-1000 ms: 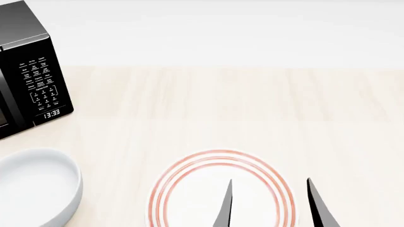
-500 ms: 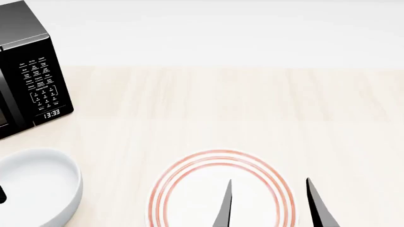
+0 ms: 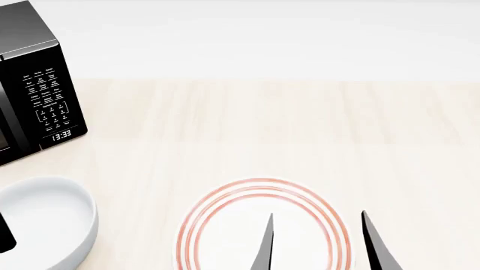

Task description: Pick up the white bowl and put it on the plate.

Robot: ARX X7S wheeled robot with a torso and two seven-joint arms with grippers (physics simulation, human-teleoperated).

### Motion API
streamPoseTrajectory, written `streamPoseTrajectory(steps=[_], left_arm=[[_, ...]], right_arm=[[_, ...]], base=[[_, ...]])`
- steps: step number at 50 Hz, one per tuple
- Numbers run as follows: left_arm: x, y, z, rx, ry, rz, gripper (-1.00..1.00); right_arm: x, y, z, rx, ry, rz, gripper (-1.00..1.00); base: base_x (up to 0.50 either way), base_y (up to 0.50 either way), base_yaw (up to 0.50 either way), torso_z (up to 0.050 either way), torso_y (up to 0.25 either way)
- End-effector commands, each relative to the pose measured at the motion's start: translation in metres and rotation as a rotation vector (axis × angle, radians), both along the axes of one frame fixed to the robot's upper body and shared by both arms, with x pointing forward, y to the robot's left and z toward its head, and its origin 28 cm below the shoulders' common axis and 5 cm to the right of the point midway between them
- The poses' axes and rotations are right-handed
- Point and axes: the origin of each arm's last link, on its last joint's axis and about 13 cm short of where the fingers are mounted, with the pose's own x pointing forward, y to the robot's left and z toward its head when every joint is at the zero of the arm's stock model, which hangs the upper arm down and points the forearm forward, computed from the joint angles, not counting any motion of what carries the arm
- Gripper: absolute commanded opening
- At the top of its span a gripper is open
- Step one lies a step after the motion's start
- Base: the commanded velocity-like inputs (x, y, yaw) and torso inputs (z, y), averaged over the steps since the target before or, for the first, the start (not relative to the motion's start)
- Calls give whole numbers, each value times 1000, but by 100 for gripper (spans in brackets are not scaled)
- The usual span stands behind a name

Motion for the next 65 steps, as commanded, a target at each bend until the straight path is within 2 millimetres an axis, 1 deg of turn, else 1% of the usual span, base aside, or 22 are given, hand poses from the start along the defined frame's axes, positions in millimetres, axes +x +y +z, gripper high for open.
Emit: streamPoseTrajectory(steps=[1, 16, 29, 45, 64, 65], left_arm=[[-2, -5, -7, -6, 13, -1, 100], [3, -3, -12, 6, 20, 6, 100], [0, -4, -14, 2, 23, 13, 100], [2, -5, -19, -15, 34, 12, 100], [3, -2, -21, -18, 43, 20, 100], [2, -2, -21, -19, 45, 20, -100]], right_arm=[[0, 0, 0, -2, 1, 2, 100], [0, 0, 0, -1, 0, 4, 100], [-1, 0, 1, -2, 0, 5, 100], [-2, 1, 0, -3, -1, 6, 100], [-1, 1, 0, -4, -2, 11, 100], [-1, 1, 0, -3, -2, 11, 100]], base=[[0, 0, 0, 0, 0], [0, 0, 0, 0, 0], [0, 0, 0, 0, 0], [0, 0, 0, 0, 0], [0, 0, 0, 0, 0], [0, 0, 0, 0, 0]])
